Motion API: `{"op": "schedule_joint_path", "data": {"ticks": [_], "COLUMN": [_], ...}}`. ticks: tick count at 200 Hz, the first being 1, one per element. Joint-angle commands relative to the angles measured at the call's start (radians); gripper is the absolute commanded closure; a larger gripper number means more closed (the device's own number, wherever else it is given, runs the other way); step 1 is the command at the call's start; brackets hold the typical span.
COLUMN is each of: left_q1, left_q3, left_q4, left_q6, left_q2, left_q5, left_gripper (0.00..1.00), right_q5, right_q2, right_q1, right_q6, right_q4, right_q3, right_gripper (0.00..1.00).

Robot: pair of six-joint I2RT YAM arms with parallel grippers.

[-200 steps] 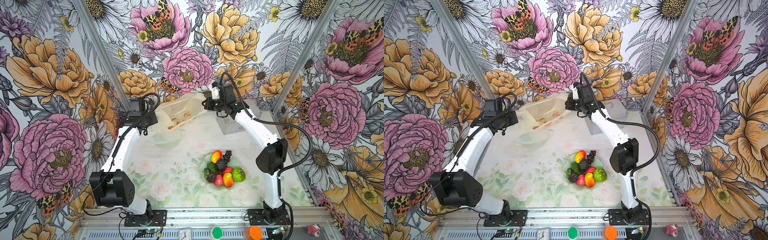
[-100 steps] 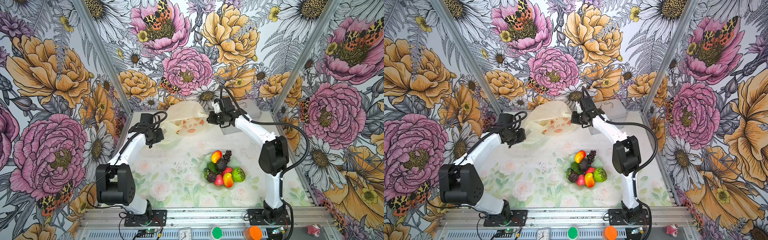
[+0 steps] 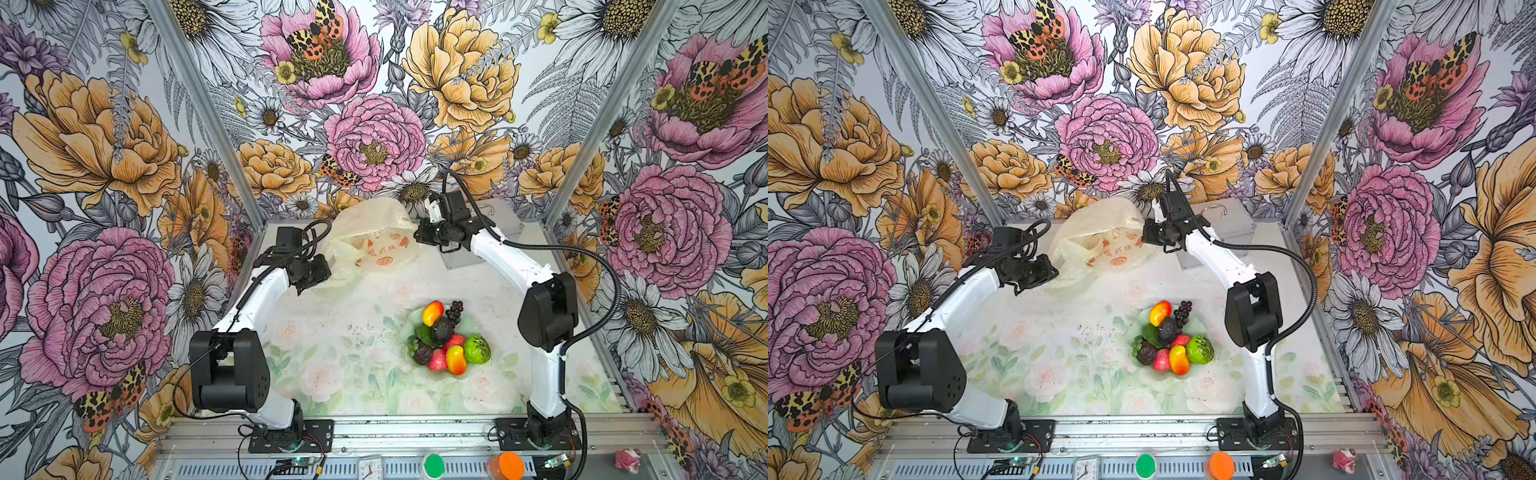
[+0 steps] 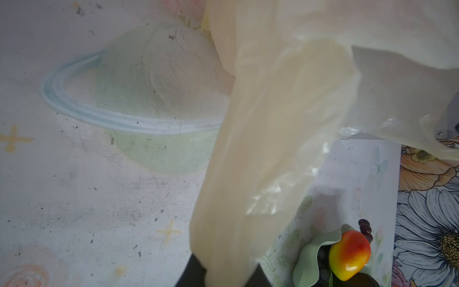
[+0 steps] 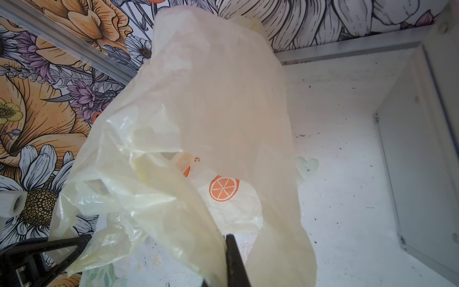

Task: Place the fruits into the plastic bag
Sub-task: 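Lower the bag back onto the table with both grippers, then open the right gripper to release the bag while left keeps holding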

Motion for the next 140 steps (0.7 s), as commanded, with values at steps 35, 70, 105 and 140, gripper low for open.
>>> {"op": "schedule_joint_path", "data": {"ticks": [35,70,105,140], "left_q1": [0.039,-0.025,-0.079,-0.15], "left_q3": [-0.015,0.027,0.05,0.078], "left_q4": [0.055,-0.023,-0.062,-0.061], "left_q6": [0.004,0.058,0.045,0.004], "left_q2": [-0.034,-0.105,-0.066,-0.029], "left_q5": [0.072,-0.141,-0.147,-0.134], "left_gripper": [1.0,1.0,1.0,1.0], "right_q5": [-0.004,0.014,0.006,0.014], "right_q2": [0.003,0.0,-0.026,-0.168], "right_q1": [0.002,0.0,-0.003,-0.007], "right_q6": [0.03,0.027,0.023,-0.006], "right_q4": [0.041,0.039,0.037,0.014], "right_q3": [0.024,0.015,-0.001,-0.118], "right_gripper": [1.0,1.0,0.59,0.35]}}
